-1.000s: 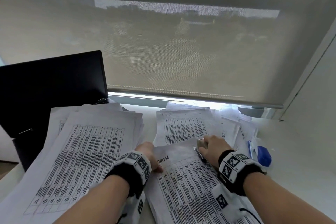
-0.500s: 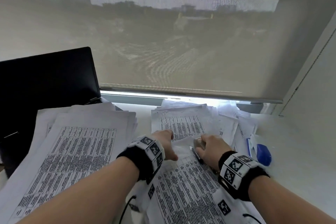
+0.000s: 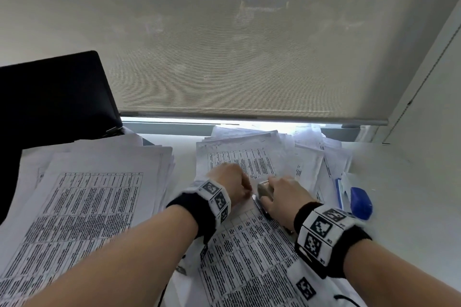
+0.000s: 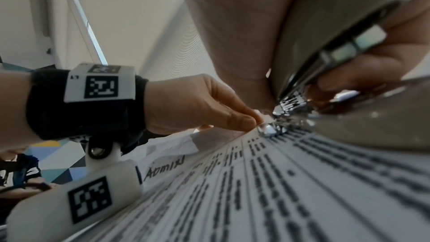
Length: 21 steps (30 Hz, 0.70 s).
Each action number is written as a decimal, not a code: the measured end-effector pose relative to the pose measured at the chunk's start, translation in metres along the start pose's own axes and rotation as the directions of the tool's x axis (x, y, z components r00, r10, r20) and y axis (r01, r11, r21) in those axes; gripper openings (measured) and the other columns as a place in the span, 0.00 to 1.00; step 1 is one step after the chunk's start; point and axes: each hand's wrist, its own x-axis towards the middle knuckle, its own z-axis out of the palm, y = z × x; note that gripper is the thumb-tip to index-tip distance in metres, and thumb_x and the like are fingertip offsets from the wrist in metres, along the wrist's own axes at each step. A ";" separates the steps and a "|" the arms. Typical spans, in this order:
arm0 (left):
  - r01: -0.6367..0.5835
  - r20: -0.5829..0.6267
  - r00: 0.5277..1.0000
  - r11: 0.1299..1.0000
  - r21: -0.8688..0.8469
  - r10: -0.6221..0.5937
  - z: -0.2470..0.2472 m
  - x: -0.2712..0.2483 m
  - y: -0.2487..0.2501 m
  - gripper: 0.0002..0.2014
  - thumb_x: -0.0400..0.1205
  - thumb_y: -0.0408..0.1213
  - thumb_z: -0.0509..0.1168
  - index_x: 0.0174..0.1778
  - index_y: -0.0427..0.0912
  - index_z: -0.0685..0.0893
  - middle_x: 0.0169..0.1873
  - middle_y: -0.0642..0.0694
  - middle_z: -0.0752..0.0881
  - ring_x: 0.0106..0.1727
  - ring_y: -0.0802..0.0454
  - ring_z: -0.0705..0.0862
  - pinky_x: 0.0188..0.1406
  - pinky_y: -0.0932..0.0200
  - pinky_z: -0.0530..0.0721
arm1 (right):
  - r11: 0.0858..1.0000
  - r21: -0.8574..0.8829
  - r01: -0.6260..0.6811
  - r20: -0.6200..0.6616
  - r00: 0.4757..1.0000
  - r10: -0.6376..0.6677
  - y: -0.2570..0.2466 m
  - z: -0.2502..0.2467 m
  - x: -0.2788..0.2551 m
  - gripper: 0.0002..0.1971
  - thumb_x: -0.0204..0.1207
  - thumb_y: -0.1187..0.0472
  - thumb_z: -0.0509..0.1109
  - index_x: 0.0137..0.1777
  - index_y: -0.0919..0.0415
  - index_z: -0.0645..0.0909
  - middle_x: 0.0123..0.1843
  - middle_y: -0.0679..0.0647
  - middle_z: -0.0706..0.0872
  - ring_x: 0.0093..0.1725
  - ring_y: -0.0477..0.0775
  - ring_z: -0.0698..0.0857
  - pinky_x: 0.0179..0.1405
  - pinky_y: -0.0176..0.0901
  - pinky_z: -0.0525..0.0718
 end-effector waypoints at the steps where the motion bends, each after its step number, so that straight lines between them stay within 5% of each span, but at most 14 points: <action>1: 0.012 0.003 1.000 1.000 0.001 -0.012 0.001 0.002 0.001 0.05 0.79 0.40 0.73 0.49 0.48 0.93 0.47 0.56 0.91 0.48 0.61 0.87 0.57 0.63 0.84 | 1.000 0.002 0.000 0.002 1.000 0.000 0.000 0.000 0.000 0.14 0.79 0.51 0.65 0.60 0.57 0.75 0.61 0.56 0.75 0.56 0.55 0.82 0.60 0.45 0.81; 10: 0.081 0.054 0.995 0.997 -0.016 -0.080 0.006 0.008 -0.007 0.07 0.78 0.41 0.73 0.35 0.51 0.86 0.39 0.54 0.88 0.46 0.56 0.86 0.53 0.58 0.86 | 0.999 0.020 -0.027 0.036 0.999 0.026 -0.001 -0.001 -0.001 0.14 0.80 0.50 0.64 0.60 0.56 0.75 0.58 0.55 0.74 0.50 0.52 0.78 0.57 0.44 0.77; 14: 0.092 0.069 0.994 0.995 -0.039 -0.089 0.004 0.004 -0.008 0.01 0.78 0.36 0.74 0.42 0.44 0.90 0.43 0.50 0.90 0.47 0.54 0.87 0.55 0.58 0.87 | 0.997 0.043 -0.063 0.037 0.997 0.062 -0.006 -0.001 0.001 0.06 0.81 0.51 0.64 0.49 0.51 0.73 0.59 0.57 0.75 0.46 0.52 0.77 0.53 0.42 0.77; 18: 0.117 0.031 0.993 0.993 -0.029 -0.116 0.004 0.001 -0.003 0.03 0.77 0.35 0.75 0.45 0.40 0.91 0.45 0.48 0.90 0.49 0.53 0.87 0.55 0.59 0.87 | 0.986 0.084 -0.143 0.019 0.990 0.142 -0.013 0.009 0.011 0.13 0.81 0.54 0.65 0.60 0.59 0.80 0.61 0.58 0.77 0.45 0.53 0.78 0.45 0.40 0.75; 21: 0.131 0.017 0.991 0.991 -0.019 -0.131 0.004 0.000 0.000 0.04 0.77 0.33 0.75 0.46 0.40 0.91 0.47 0.46 0.91 0.50 0.52 0.88 0.56 0.59 0.87 | 0.971 0.112 -0.211 0.000 0.977 0.213 -0.019 0.014 0.017 0.15 0.81 0.54 0.63 0.64 0.59 0.79 0.63 0.59 0.74 0.49 0.56 0.82 0.49 0.44 0.78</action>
